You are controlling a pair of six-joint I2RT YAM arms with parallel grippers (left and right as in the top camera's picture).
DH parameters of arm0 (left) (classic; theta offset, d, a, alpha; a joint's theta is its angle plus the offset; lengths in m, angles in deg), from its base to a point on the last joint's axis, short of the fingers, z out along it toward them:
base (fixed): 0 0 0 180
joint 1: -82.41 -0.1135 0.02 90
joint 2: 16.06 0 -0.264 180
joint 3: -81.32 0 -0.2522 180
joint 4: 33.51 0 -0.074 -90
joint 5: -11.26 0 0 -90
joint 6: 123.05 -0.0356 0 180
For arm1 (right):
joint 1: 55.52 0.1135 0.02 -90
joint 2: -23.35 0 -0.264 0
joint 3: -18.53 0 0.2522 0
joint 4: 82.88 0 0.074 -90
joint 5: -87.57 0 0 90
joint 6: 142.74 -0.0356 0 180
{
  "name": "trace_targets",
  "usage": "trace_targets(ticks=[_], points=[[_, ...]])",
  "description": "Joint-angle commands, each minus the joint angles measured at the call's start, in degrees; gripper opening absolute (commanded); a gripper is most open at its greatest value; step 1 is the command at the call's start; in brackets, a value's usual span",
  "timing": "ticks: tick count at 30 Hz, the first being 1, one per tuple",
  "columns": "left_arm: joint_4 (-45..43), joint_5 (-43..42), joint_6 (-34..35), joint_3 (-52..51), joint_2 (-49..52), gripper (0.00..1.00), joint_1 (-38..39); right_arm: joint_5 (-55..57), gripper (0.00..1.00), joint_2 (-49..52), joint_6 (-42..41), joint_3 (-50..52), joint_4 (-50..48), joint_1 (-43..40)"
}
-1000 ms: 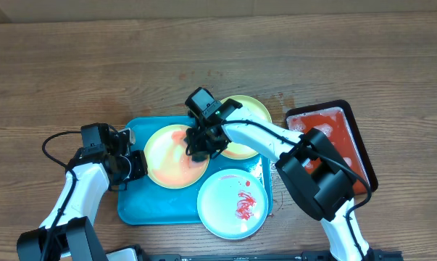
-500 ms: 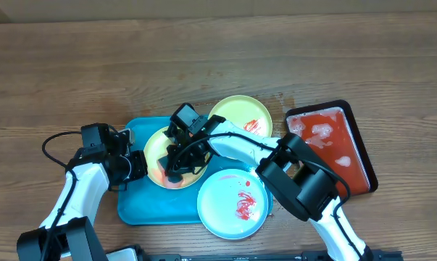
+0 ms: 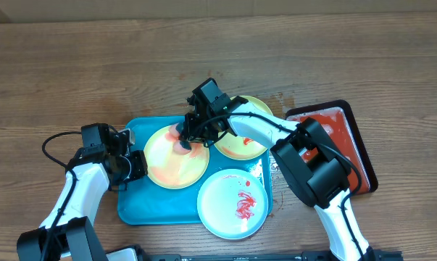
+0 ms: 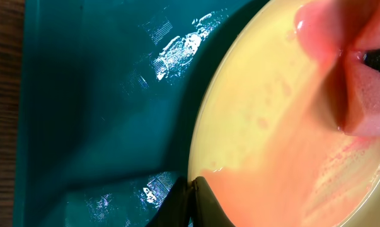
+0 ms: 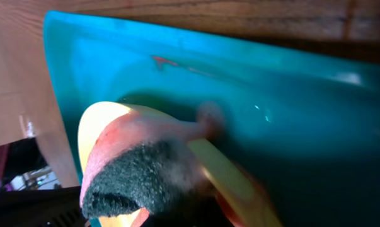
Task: Clean dirty plates on tray and stack at the side
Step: 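Scrub the yellow plate with the sponge while the left gripper holds it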
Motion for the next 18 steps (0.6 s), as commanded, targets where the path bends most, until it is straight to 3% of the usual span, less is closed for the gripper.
trace_targets(ticks=[1, 12, 18], points=[[0.4, 1.2, 0.4, -0.2, 0.2, 0.05, -0.3, 14.4, 0.04, 3.3, 1.4, 2.2, 5.4, -1.4], [0.3, 1.2, 0.4, -0.2, 0.2, 0.05, -0.3, 17.0, 0.04, 3.3, 12.5, -4.4, 21.7, 1.0], [0.4, 1.2, 0.4, -0.2, 0.2, 0.05, -0.3, 14.9, 0.04, 3.4, 13.1, -5.0, 25.2, 2.9]])
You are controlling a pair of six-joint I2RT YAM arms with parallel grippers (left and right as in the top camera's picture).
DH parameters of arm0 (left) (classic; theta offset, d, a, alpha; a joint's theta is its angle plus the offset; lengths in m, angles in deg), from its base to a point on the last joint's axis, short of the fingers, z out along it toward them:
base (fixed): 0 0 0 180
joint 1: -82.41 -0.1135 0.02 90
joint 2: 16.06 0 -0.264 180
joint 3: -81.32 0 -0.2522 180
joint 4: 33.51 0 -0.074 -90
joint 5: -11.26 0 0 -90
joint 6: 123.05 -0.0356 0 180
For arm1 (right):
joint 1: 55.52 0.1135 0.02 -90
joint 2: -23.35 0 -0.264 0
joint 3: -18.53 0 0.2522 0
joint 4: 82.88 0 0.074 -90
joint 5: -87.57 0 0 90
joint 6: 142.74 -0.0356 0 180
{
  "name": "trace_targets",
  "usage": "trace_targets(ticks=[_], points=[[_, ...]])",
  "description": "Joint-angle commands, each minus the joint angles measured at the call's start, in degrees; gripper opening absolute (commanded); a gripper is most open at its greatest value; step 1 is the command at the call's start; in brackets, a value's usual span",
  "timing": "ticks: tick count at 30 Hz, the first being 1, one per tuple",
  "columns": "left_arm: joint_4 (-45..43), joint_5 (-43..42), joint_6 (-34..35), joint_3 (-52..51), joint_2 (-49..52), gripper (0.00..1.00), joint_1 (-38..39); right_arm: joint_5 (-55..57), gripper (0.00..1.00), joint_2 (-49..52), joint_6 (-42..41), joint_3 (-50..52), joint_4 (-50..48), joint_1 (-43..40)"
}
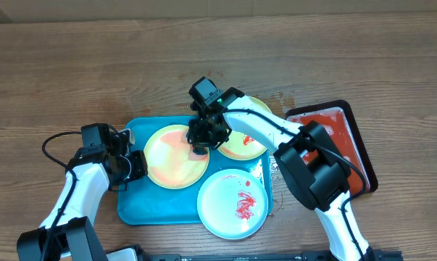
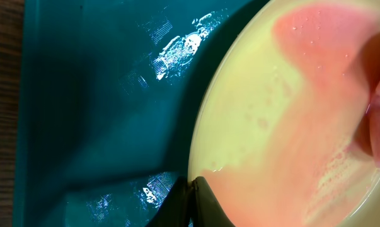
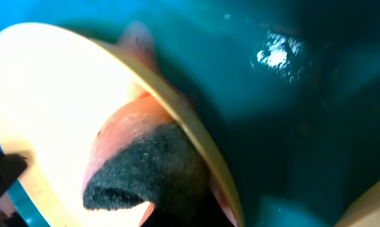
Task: Clean dirty plates on tray and stack at the side
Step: 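Scrub the yellow plate with the sponge while the left gripper holds it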
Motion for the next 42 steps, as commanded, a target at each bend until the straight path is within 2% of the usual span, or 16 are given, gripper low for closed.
trace_targets(ticks=[1, 8, 14, 21, 35, 42], points=[[0.4, 1.2, 0.4, -0.2, 0.2, 0.04, -0.3, 3.7, 0.04, 4.3, 1.8, 2.1, 2.5, 2.0], [0.5, 1.2, 0.9, -0.2, 0.2, 0.05, -0.3, -4.9, 0.04, 5.7, 0.1, 2.1, -0.3, 7.1], [0.6, 1.2, 0.9, -0.2, 0.2, 0.04, -0.3, -6.2, 0.04, 6.0, -3.0, 2.1, -4.5, 9.5], [0.7, 1.2, 0.9, -0.2, 0.2, 0.04, -0.3, -6.6, 0.04, 6.0, -8.8, 2.1, -11.5, 8.7], [0.7, 1.2, 1.5, -0.2, 0.2, 0.05, -0.3, -8.5, 0.04, 6.0, -8.7, 2.1, -23.6, 6.8], [0.7, 1.2, 1.9, -0.2, 0.2, 0.05, -0.3, -3.4, 0.04, 6.0, -9.9, 2.1, -27.0, 4.0]])
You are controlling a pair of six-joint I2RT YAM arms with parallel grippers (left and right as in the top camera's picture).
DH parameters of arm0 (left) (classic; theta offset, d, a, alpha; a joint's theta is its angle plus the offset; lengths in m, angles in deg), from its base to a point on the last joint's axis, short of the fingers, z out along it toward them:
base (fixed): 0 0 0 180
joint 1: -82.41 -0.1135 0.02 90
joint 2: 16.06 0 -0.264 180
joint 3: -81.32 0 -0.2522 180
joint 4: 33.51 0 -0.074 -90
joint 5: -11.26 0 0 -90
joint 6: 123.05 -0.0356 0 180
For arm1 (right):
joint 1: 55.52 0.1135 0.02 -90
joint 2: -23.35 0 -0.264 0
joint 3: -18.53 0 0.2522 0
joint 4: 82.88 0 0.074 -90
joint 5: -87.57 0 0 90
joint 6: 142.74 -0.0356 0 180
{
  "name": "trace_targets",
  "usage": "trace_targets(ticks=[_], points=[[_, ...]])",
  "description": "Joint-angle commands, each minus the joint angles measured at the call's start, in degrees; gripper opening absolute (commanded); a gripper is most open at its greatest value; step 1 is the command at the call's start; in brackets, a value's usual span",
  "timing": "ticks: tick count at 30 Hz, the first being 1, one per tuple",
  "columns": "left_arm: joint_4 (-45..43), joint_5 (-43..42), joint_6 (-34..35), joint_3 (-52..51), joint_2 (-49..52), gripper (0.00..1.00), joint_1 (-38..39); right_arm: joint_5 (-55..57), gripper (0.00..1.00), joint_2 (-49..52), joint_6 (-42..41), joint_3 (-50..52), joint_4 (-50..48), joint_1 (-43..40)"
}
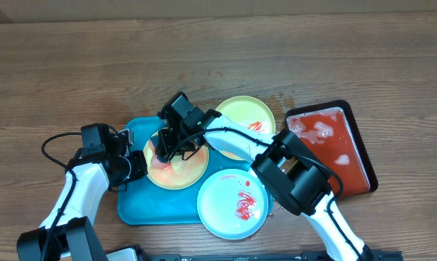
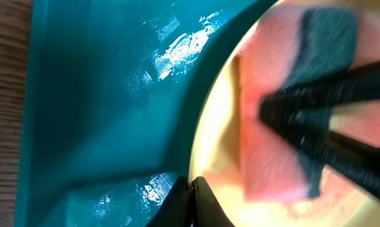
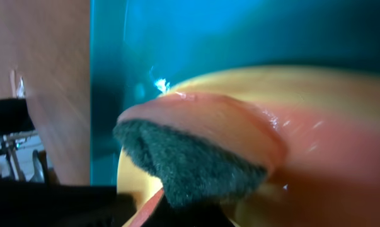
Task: Clean dirty plates on tray and stack at the side
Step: 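Scrub the yellow plate with the sponge while the left gripper holds it, then lift the sponge off the plate with the right gripper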
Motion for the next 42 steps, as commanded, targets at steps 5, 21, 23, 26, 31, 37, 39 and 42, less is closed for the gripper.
trace_targets(ticks=[5, 21, 23, 26, 31, 37, 39, 42], points=[[0.4, 1.0, 0.8, -0.2, 0.2, 0.05, -0.2, 11.3, 0.04, 1.7, -0.5, 0.7, -0.4, -5.6], [0.3, 1.0, 0.8, -0.2, 0.2, 0.04, -0.2, 26.1, 0.04, 1.7, 9.5, 0.5, 16.6, -8.0], [0.2, 1.0, 0.8, -0.2, 0.2, 0.04, -0.2, 26.5, 0.04, 1.7, 10.6, 0.5, 19.7, -8.0], [-0.1, 1.0, 0.8, -0.2, 0.2, 0.04, -0.2, 25.9, 0.04, 1.7, 11.4, 0.5, 23.8, -7.9], [-0.3, 1.0, 0.8, -0.2, 0.2, 0.04, -0.2, 19.0, 0.04, 1.7, 13.8, 0.5, 26.6, -6.2], [-0.3, 1.0, 0.8, -0.2, 0.2, 0.05, -0.2, 8.2, 0.04, 1.7, 13.8, 0.5, 26.8, -1.2], [-0.3, 0.9, 0.8, -0.2, 0.2, 0.05, -0.2, 5.7, 0.04, 1.7, 13.8, 0.5, 26.8, 0.9], [-0.3, 0.9, 0.8, -0.2, 0.2, 0.05, -0.2, 3.7, 0.04, 1.7, 13.8, 0.5, 26.5, 3.3]])
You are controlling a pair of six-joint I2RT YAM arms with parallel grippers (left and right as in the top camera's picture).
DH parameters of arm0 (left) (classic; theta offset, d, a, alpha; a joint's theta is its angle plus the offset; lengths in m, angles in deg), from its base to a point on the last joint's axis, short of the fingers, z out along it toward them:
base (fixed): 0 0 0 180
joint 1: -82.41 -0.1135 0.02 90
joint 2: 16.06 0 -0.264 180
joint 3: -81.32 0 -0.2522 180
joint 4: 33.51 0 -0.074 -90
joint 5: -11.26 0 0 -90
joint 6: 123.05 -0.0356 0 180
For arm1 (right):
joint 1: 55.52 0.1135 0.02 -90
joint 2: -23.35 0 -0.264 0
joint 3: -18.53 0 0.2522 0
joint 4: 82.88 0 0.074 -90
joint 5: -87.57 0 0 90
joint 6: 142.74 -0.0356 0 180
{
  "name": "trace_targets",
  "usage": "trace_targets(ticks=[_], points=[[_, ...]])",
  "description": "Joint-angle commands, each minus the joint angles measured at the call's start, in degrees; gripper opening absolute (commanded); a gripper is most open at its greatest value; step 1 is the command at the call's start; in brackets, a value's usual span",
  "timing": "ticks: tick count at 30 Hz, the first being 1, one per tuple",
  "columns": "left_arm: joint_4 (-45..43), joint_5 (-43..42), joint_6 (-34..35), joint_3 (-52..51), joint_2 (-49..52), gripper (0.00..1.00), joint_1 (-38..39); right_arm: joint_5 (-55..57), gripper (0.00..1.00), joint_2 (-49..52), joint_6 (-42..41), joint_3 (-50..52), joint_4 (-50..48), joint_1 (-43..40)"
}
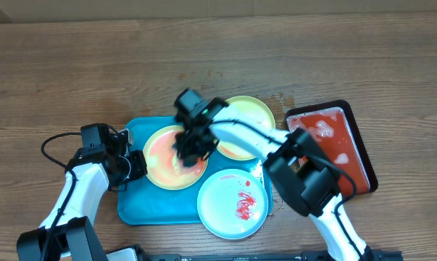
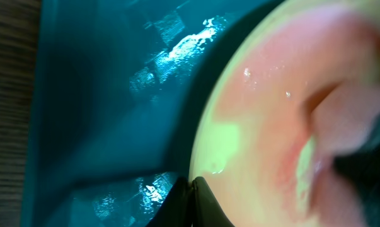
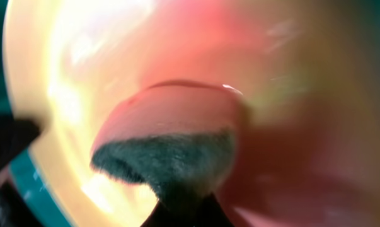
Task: Clean dirty plates on tray and stack at the side
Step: 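Lift the sponge off the plate with the right gripper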
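Note:
A yellow plate (image 1: pixel 164 163) smeared pink-red lies at the left of the blue tray (image 1: pixel 131 210). My right gripper (image 1: pixel 188 147) is shut on a pink sponge with a dark scouring side (image 3: pixel 171 142), pressed on that plate's right part. My left gripper (image 2: pixel 191 189) is shut on the plate's left rim (image 2: pixel 199 145), pinning it; overhead the left gripper (image 1: pixel 135 165) sits at the plate's left edge. A second yellow plate (image 1: pixel 251 116) with red marks lies at the tray's back right. A light blue plate (image 1: pixel 232 203) with red streaks lies at the front.
A dark tray (image 1: pixel 334 145) of red soapy liquid stands on the wooden table (image 1: pixel 59 72) at the right. The right arm reaches over the second yellow plate. The blue tray's raised left wall (image 2: pixel 45 113) lies close to my left gripper.
My right gripper with the sponge has moved from the plate's upper left to its right part. The pink smear now covers more of the plate. The left gripper still pinches the rim.
The sponge stood on the plate's upper right rim, then at its right edge, then at the upper left, and now at the right part again. Pink wetness has spread over the plate. My left gripper held the rim throughout.

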Motion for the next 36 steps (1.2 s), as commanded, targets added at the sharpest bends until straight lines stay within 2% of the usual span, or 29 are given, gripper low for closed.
trace_targets(ticks=[1, 6, 11, 16, 20, 25, 30, 33, 36], points=[[0.0, 0.7, 0.6, -0.2, 0.2, 0.04, -0.2, -2.4, 0.04, 4.8, 0.8, 2.9, 0.7, 4.8], [0.0, 0.3, 0.7, -0.2, 0.2, 0.05, -0.2, -3.5, 0.04, 4.8, 2.0, 2.9, -1.0, 5.4], [-0.1, 0.2, 0.7, -0.2, 0.2, 0.04, -0.2, 4.5, 0.04, 4.7, 2.0, 0.7, -0.2, 2.7], [-0.2, 0.2, 0.8, -0.2, 0.2, 0.04, -0.2, 15.1, 0.04, 3.8, 3.2, -7.1, 6.9, -1.2], [-0.4, 0.2, 0.8, -0.2, 0.2, 0.04, -0.2, 19.5, 0.04, 2.9, 5.8, -16.0, 13.8, -3.0], [-0.5, 0.3, 0.8, -0.2, 0.2, 0.04, -0.2, 19.9, 0.04, 2.4, 9.3, -27.7, 22.9, -3.3], [-0.5, 0.3, 0.8, -0.2, 0.2, 0.04, -0.2, 19.9, 0.04, 2.3, 9.6, -34.9, 28.5, -2.2], [-0.8, 0.3, 0.8, -0.2, 0.2, 0.05, -0.2, 22.7, 0.04, 2.2, 6.0, -38.5, 33.1, -2.1], [-0.9, 0.2, 0.9, 0.3, 0.2, 0.05, -0.2, 31.4, 0.04, 1.4, -0.8, -40.5, 38.9, -2.8]])
